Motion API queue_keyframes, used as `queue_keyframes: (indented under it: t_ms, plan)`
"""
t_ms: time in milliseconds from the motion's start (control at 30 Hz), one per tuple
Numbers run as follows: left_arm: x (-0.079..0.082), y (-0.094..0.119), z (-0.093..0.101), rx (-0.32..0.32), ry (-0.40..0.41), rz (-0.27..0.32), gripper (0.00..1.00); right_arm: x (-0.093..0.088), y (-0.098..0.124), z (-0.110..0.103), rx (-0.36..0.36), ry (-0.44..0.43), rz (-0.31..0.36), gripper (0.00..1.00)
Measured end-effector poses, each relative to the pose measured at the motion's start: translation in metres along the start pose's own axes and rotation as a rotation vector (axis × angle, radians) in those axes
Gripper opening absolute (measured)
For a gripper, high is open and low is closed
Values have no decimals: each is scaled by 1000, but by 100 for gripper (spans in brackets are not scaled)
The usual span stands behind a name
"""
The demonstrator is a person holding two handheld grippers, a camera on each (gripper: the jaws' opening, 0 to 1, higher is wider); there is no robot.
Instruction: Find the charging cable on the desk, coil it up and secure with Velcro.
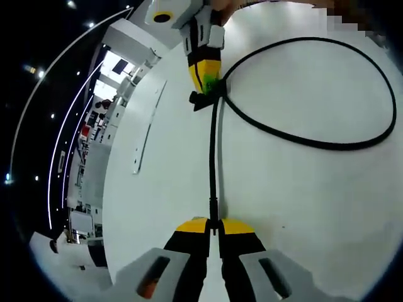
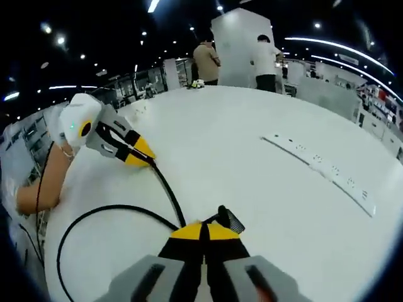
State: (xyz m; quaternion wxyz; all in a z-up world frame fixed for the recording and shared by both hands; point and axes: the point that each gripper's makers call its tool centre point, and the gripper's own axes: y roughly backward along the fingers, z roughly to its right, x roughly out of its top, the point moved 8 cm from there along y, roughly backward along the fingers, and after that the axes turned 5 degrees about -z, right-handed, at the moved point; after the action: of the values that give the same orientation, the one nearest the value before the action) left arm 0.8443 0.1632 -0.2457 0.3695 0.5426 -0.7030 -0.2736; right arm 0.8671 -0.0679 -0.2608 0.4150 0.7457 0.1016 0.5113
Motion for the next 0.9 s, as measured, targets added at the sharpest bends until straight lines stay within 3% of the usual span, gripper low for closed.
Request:
queue_keyframes:
  t_ms: [33, 300, 633, 800, 867, 900]
  plan:
    - [0, 0, 0, 0, 1, -2, 7, 1, -1, 2, -15, -8, 29, 2]
    - [1, 1, 2, -1, 6, 0, 7, 0, -2, 4, -37, 37, 55, 2]
    - [1, 3, 5, -2, 14, 9, 7, 4, -7, 22, -173, 18, 138, 1]
    - [1, 3, 5, -5, 13, 8, 7, 6, -2, 20, -203, 35, 161, 2]
    - [1, 3, 5, -5, 16, 9, 7, 11, 5, 16, -153, -2, 192, 2]
    - [1, 3, 5, -4, 16, 10, 7, 10, 8, 15, -137, -30, 168, 2]
